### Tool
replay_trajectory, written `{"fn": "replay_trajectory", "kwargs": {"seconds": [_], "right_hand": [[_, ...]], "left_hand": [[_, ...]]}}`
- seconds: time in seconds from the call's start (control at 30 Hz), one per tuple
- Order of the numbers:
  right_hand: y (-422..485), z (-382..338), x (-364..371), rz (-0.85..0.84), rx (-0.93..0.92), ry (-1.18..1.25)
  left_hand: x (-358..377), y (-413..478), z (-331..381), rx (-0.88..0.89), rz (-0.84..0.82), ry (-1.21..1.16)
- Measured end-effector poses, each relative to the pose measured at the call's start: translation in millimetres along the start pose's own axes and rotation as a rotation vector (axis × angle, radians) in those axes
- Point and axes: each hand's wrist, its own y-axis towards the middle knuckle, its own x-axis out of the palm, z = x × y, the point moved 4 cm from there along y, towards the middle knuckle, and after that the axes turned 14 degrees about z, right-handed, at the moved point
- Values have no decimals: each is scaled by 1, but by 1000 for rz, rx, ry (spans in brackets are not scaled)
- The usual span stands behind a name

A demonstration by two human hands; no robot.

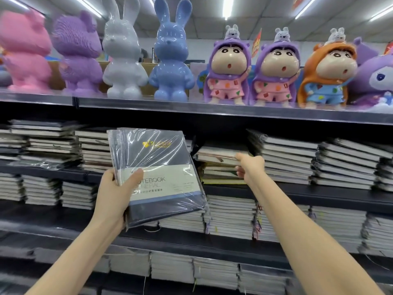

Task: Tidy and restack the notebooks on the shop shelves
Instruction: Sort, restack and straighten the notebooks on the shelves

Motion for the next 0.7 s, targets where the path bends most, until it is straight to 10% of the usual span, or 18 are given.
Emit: {"fn": "replay_trajectory", "kwargs": {"seconds": [0.47, 0.7], "right_hand": [[-19, 56, -38, -233, 51, 90], [-55, 37, -88, -163, -327, 56]], "left_hand": [[9, -9, -13, -40, 3, 6], [-18, -19, -12, 29, -13, 71]]}}
